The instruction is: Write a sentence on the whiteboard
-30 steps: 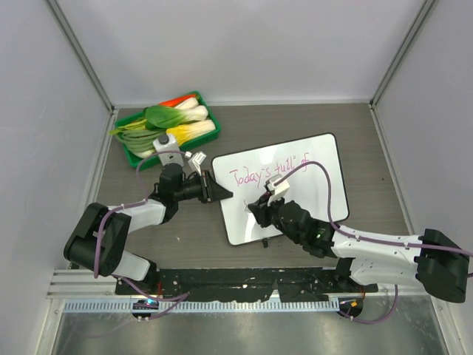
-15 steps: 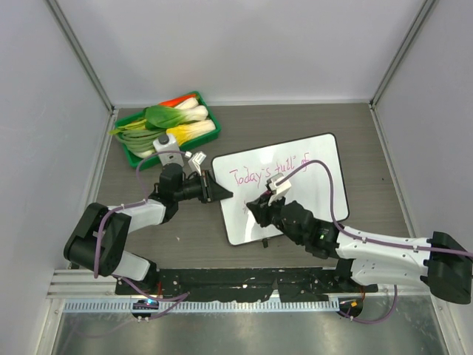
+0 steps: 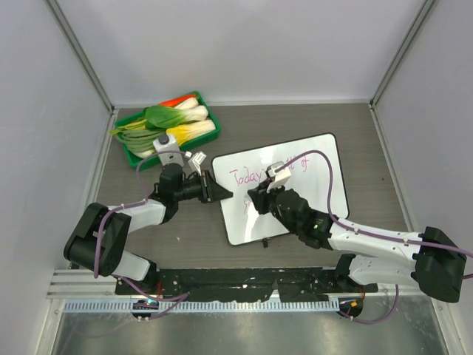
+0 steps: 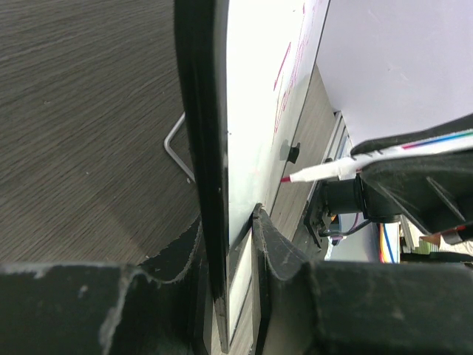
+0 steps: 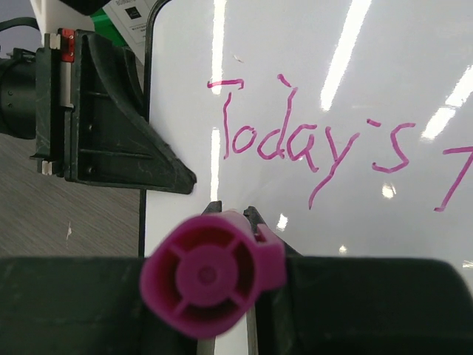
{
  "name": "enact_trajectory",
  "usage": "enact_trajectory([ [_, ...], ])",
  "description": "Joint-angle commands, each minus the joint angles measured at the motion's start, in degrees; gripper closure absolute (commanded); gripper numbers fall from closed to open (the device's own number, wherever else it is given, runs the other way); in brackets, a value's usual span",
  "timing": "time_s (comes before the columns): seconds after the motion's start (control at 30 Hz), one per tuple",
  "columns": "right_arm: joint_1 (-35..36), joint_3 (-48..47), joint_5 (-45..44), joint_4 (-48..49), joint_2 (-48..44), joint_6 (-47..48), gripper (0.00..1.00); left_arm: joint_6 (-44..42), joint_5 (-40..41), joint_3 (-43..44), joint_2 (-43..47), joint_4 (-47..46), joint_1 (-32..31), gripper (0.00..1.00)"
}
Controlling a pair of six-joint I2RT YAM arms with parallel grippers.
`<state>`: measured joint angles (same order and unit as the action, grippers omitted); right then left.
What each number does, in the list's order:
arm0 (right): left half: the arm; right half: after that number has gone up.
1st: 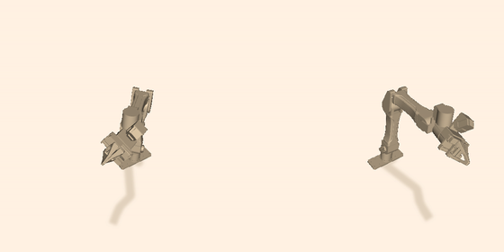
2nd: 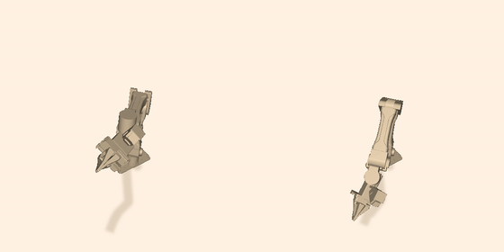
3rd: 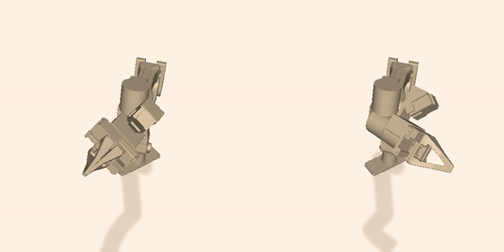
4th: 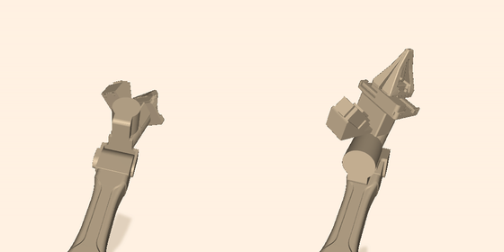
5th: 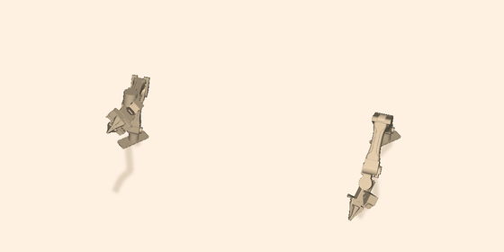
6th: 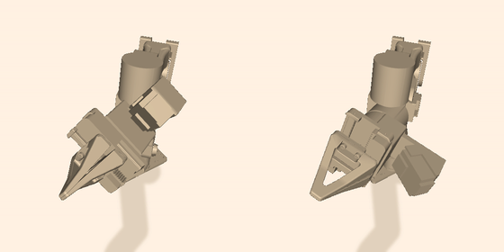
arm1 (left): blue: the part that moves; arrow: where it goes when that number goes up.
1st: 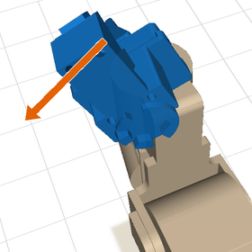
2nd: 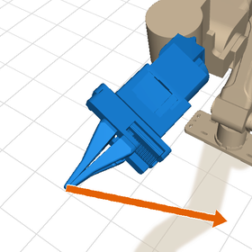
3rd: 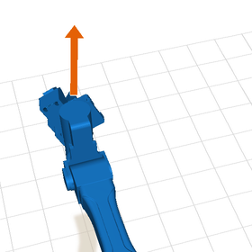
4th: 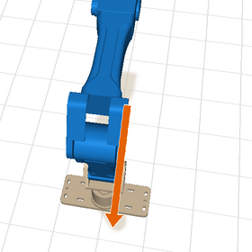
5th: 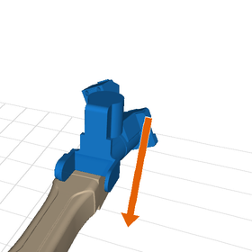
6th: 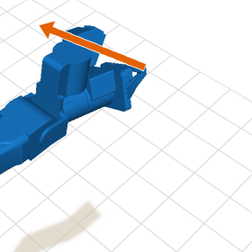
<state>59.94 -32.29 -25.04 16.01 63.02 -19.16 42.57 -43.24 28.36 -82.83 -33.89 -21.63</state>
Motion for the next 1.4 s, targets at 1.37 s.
enact_trajectory([
  [1.37, -2.46, 1.62, -3.53, -4.06, 0.0, -4.13, 0.99, -9.26, 10.2, 0.38, -2.95, 4.53, 1.15, 1.0],
])
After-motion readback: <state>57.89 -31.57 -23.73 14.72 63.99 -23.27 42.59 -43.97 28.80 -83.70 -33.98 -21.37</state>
